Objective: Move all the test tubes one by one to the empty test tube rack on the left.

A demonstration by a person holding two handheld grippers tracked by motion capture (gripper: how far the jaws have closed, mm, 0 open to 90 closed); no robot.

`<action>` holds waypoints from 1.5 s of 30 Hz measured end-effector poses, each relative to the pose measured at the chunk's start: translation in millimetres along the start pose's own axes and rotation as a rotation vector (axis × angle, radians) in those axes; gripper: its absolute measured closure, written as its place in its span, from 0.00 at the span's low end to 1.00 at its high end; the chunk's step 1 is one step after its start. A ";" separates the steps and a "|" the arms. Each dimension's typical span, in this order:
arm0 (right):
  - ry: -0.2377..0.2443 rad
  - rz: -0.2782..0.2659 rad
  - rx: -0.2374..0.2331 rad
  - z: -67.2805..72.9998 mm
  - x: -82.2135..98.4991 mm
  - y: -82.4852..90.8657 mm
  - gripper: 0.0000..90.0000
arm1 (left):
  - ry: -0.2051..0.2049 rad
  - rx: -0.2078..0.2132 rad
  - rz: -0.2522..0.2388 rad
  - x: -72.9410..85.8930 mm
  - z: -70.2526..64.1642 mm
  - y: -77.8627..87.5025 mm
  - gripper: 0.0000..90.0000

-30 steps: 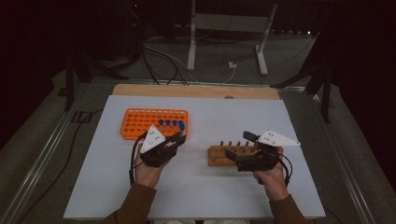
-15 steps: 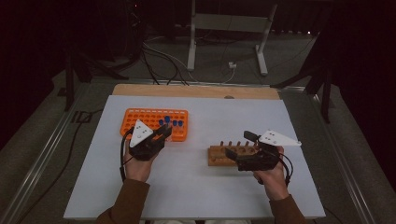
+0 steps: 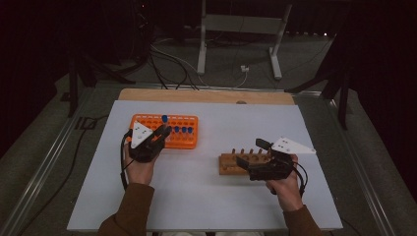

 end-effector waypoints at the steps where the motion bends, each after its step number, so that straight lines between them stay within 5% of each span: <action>1: -0.001 0.000 0.000 -0.2 0.1 0.0 0.00 | 0.000 -0.009 0.001 0.6 1.7 -1.0 0.87; 16: -0.004 0.001 0.000 -0.6 0.5 0.2 0.00 | 0.020 -0.106 0.014 10.4 15.0 -16.5 0.87; 37: -0.003 0.006 0.001 -1.7 2.8 0.6 0.00 | 0.082 -0.113 0.032 32.1 28.4 -37.1 0.87; 45: -0.003 0.002 0.002 -2.1 2.7 2.7 0.00 | 0.074 -0.110 0.086 45.9 29.4 -43.3 0.87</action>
Point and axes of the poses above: each handheld gripper's, and its own axes: y roughly backward along the jaws, x roughly out of its underside, z roughly to its left, the point moved 7 cm from there along -y, roughly forward along the jaws, and after that the axes turned 1 degree about -x, right-handed, at the moved point
